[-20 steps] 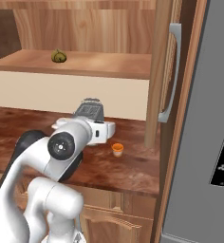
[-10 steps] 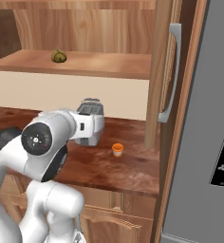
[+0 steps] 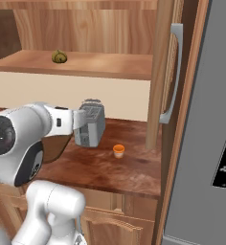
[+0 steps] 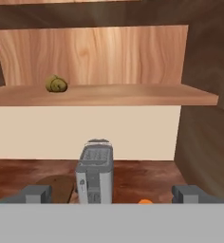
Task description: Pick the bread, place it on the cutting board, pick the jam, place it on the counter, and close the cabinet.
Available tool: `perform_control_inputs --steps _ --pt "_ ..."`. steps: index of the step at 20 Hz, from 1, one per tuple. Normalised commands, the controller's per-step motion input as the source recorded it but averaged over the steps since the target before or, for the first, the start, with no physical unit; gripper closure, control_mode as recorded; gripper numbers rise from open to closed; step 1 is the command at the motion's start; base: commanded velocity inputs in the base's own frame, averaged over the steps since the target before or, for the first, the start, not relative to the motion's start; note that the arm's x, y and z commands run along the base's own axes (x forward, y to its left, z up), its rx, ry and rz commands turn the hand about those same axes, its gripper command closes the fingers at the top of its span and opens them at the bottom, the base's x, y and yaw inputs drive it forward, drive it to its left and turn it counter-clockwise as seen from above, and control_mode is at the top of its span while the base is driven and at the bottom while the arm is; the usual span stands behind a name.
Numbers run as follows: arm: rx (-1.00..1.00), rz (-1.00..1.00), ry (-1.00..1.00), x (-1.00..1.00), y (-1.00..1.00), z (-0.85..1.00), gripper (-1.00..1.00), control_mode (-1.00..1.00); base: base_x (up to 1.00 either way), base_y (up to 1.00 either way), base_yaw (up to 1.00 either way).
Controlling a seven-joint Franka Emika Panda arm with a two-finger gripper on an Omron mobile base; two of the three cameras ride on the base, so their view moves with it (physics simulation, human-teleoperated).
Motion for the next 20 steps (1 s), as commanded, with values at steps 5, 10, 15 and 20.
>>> perform_control_inputs --steps 5,10,15,20 --pt "0.00 0.00 0.00 -0.37 0.38 0.30 -1.00 -1.00 0.00 0.00 0.00" --pt "0.00 0.00 0.03 -0.35 0.36 0.31 -1.00 -1.00 0.00 0.00 0.00" --pt "0.00 0.00 0.07 -0.33 0.36 0.31 -1.00 -1.00 0.00 0.00 0.00" --pt "0.00 0.00 0.09 -0.35 0.31 0.25 -1.00 -1.00 0.00 0.00 0.00"
